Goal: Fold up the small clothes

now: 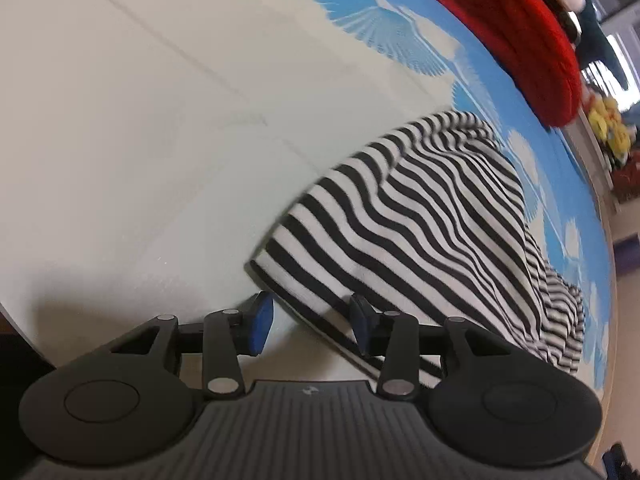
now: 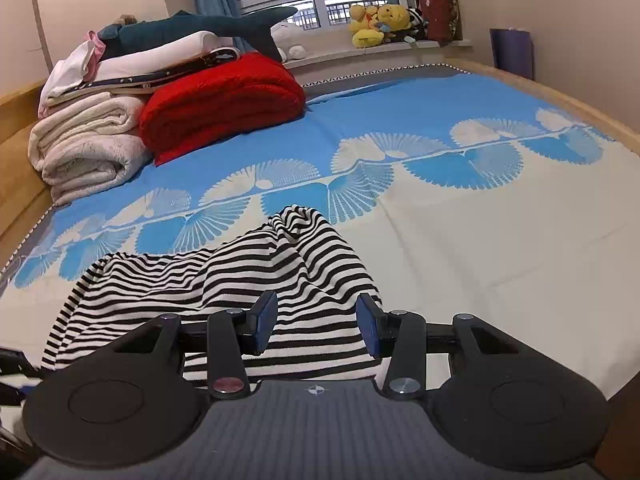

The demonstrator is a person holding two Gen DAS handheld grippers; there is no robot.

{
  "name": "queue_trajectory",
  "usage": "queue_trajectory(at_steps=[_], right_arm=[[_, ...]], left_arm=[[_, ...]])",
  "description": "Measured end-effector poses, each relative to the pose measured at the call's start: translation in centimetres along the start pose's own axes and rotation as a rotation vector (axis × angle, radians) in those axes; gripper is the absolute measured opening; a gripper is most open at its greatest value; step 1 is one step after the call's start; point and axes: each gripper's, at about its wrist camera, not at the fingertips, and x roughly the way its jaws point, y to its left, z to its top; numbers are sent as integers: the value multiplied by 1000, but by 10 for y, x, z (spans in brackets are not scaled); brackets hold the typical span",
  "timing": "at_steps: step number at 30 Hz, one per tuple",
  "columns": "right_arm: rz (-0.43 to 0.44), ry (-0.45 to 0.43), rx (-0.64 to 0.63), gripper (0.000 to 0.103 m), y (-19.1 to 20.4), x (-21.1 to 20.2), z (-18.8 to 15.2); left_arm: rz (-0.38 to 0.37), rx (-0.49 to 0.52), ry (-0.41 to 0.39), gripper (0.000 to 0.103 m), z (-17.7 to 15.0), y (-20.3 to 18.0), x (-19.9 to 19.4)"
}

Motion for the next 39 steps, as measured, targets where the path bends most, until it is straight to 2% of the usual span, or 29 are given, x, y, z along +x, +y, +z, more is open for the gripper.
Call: queue_trajectory(at_steps=[6, 10, 12, 13, 15, 18, 25, 29, 32, 35, 37, 39], right_arm=[[-5, 16, -24, 45, 7, 6, 0], [-23, 30, -32, 45, 10, 7, -3], [-30, 35, -31, 45, 9, 8, -4], [-33, 37, -32, 45, 9, 7, -4], [-37, 37, -33, 45, 9, 7, -5], [-43, 42, -29, 45, 9, 8, -6], [-45, 44, -31, 45, 11, 8, -6], [-43, 39, -30, 45, 12, 8, -4], [-46, 36, -25, 45, 12, 8, -3], [-56, 33, -14, 45, 9, 7, -1], [-64, 22, 7, 45, 5, 5, 2], [-78, 4, 24, 45, 0, 3, 7]], left_arm=[[-19, -48, -30, 48, 9, -1, 6], [-21, -34, -52, 46, 10, -7, 9], [-22, -10, -57, 34, 12, -10, 12], [-26, 1, -54, 18, 12, -12, 14], [-40, 21, -59, 13, 13, -14, 14], [-44, 66, -92, 10, 12, -19, 5], [-84, 72, -176, 9, 14, -12, -27], [0, 66, -222, 9, 16, 2, -44], [107, 132, -265, 9, 17, 3, -57], [176, 273, -322, 9, 13, -24, -74], [159, 375, -381, 9, 7, -57, -90], [100, 474, -447, 9, -7, -100, -109]])
